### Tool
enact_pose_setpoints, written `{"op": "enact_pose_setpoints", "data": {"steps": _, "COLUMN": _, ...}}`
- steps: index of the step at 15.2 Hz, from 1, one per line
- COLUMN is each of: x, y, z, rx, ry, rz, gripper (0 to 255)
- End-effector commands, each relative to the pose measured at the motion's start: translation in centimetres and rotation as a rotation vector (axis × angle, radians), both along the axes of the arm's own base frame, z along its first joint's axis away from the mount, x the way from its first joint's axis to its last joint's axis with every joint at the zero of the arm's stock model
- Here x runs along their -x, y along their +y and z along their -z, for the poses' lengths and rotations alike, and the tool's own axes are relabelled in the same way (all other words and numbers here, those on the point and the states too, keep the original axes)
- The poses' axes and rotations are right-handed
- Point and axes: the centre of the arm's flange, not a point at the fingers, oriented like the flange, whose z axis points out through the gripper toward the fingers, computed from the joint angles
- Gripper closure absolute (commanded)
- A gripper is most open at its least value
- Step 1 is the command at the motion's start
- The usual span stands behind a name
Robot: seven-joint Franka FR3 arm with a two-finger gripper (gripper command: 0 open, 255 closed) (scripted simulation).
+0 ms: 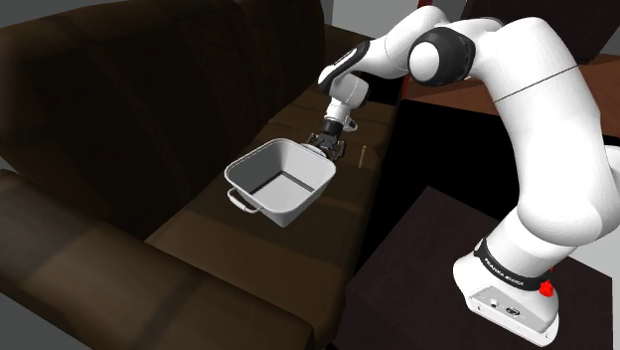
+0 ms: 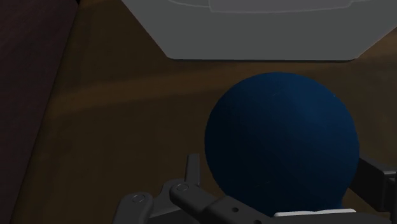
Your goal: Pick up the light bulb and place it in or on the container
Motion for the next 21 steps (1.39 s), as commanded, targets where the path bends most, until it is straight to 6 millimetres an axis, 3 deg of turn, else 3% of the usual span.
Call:
{"op": "enact_pose_setpoints", "data": {"steps": 1, "x": 0.0, "y": 0.0, "z": 0.0, "rx": 0.0, "ry": 0.0, "rz": 0.0, "gripper": 255}}
{"op": "enact_pose_setpoints", "data": {"steps": 10, "x": 0.0, "y": 0.0, "z": 0.0, "rx": 0.0, "ry": 0.0, "rz": 0.0, "gripper": 255}}
{"op": "enact_pose_setpoints", "data": {"steps": 21, "x": 0.0, "y": 0.0, "z": -5.8, "rx": 0.0, "ry": 0.0, "rz": 0.0, "gripper": 255}}
